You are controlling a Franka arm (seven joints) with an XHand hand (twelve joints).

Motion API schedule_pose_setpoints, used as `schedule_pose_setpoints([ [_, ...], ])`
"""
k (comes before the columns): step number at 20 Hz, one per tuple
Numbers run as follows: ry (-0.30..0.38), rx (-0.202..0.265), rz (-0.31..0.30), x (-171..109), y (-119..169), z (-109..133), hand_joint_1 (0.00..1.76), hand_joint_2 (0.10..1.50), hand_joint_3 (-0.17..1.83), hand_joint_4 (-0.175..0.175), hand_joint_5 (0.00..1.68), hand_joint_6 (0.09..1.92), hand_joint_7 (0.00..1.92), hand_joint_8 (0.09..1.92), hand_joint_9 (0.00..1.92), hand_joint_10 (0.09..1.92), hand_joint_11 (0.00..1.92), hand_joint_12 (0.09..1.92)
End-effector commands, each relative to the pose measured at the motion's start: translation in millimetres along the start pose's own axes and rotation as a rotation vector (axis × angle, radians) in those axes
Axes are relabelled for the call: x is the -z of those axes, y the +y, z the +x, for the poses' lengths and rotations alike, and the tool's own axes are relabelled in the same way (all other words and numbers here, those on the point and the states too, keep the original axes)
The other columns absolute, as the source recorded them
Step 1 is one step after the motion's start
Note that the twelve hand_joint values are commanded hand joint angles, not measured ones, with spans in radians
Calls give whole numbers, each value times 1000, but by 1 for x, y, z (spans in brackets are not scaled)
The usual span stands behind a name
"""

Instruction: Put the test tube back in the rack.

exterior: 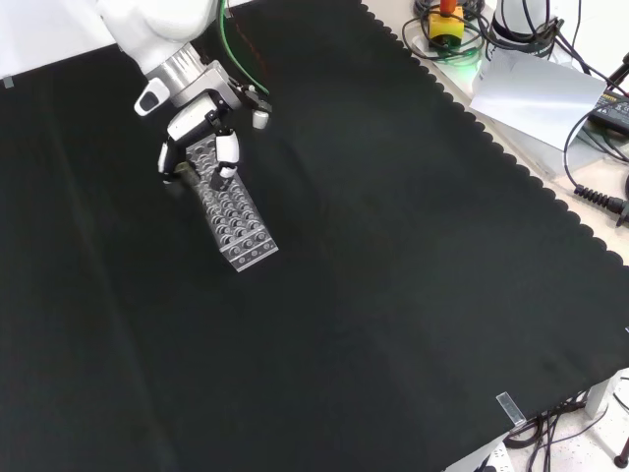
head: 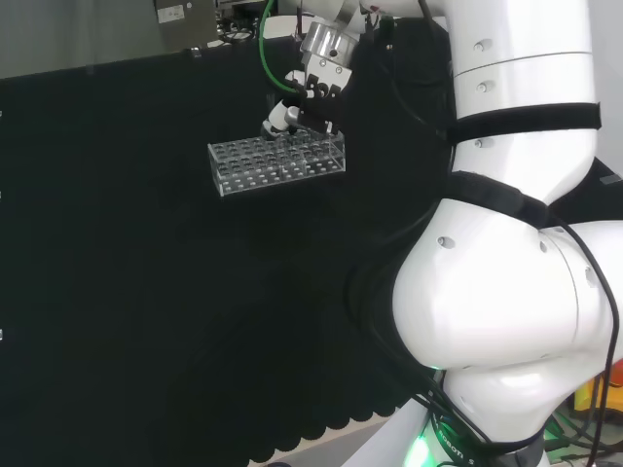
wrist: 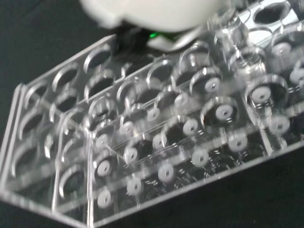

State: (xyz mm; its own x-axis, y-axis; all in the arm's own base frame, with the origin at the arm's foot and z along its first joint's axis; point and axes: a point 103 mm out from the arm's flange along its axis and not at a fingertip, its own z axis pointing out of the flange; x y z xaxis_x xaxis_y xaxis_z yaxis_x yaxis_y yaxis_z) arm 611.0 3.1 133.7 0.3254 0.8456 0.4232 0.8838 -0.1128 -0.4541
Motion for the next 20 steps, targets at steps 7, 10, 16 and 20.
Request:
schedule_pose_setpoints([
  [7, 72, 168, 47, 36, -37, 13, 1018, 548, 640, -35, 330, 499, 219, 976, 344, 986, 270, 1531],
  [10, 56, 194, 1, 59, -53, 17, 1018, 551, 633, -35, 339, 475, 222, 976, 341, 989, 266, 1535],
  [16, -7, 263, -56, 100, -92, 38, 1019, 555, 628, -34, 346, 458, 224, 976, 338, 987, 263, 1536],
  [20, -52, 259, -100, 120, -122, 56, 1020, 557, 626, -33, 347, 451, 224, 974, 337, 985, 257, 1536],
])
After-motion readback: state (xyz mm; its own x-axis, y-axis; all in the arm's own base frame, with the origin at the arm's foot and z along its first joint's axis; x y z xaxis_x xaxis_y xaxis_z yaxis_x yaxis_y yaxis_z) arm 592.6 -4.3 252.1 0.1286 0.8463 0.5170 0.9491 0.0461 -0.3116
